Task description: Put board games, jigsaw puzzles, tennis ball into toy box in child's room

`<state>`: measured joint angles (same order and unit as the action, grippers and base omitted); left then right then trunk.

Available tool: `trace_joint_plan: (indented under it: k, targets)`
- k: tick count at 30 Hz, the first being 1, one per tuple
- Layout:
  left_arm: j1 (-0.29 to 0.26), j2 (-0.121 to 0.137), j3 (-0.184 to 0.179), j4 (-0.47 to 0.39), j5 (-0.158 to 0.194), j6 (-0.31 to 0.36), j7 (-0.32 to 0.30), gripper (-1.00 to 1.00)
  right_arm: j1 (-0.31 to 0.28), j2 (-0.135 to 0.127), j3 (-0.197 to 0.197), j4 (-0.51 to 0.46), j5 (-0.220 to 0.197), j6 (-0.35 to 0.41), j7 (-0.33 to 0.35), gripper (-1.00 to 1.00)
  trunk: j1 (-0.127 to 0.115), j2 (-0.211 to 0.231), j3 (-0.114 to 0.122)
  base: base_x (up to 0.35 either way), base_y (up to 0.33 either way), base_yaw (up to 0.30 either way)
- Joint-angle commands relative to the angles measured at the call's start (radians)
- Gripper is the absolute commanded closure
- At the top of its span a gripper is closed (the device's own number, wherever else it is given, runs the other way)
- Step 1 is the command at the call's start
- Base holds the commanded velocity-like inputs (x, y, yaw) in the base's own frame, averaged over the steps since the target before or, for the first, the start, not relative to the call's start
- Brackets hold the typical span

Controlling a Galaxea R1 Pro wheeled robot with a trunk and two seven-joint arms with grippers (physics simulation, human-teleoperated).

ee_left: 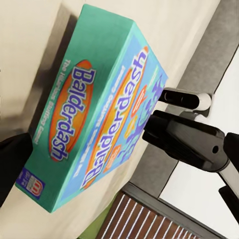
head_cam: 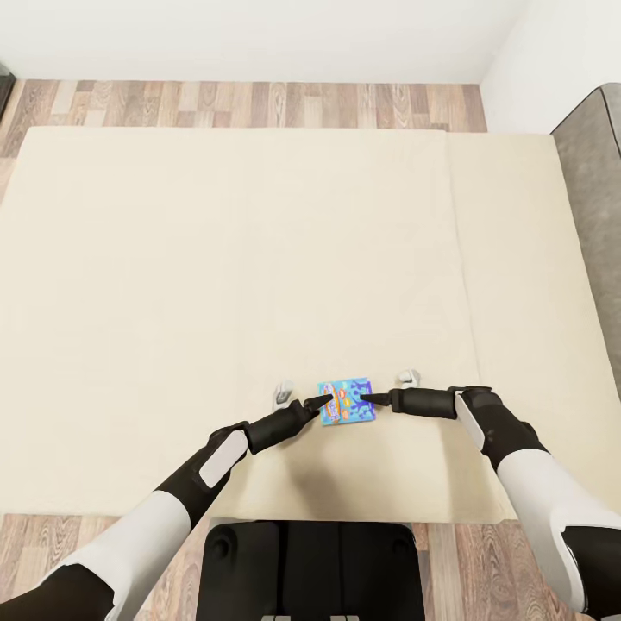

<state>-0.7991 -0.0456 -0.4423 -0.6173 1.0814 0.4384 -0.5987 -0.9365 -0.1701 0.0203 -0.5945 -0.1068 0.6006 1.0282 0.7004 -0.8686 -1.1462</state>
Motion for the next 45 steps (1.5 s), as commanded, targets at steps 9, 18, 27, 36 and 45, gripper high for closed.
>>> trace_joint_plan:
  k: [9, 18, 27, 36, 45]
  targets:
    - [0.0, 0.0, -0.002, 0.001, 0.011, 0.006, 0.0, -1.0, 0.002, 0.071, 0.01, 0.043, -0.001, 0.017, -0.002, -1.0, 0.007, 0.0, 0.0, 0.0, 0.0, 0.0]
    - [0.0, -0.001, -0.003, 0.001, 0.011, 0.005, 0.0, -1.0, 0.002, 0.076, 0.016, 0.044, -0.001, 0.018, -0.002, -1.0, 0.007, 0.0, 0.0, 0.0, 0.0, 0.0]
    - [0.0, -0.001, -0.003, 0.001, 0.011, 0.005, 0.0, -1.0, 0.002, 0.076, 0.039, 0.043, -0.002, 0.019, -0.001, -1.0, 0.007, 0.0, 0.0, 0.0, 0.0, 0.0]
    - [0.001, -0.001, -0.002, 0.001, 0.011, 0.004, 0.001, -1.0, 0.002, 0.075, 0.046, 0.043, -0.002, 0.02, 0.001, -1.0, 0.007, 0.0, 0.0, 0.0, 0.0, 0.0]
    - [0.002, 0.0, -0.001, 0.0, 0.011, -0.016, 0.017, -1.0, 0.002, 0.075, 0.047, 0.042, -0.002, 0.021, 0.001, -1.0, 0.007, 0.0, 0.0, 0.0, 0.0, 0.0]
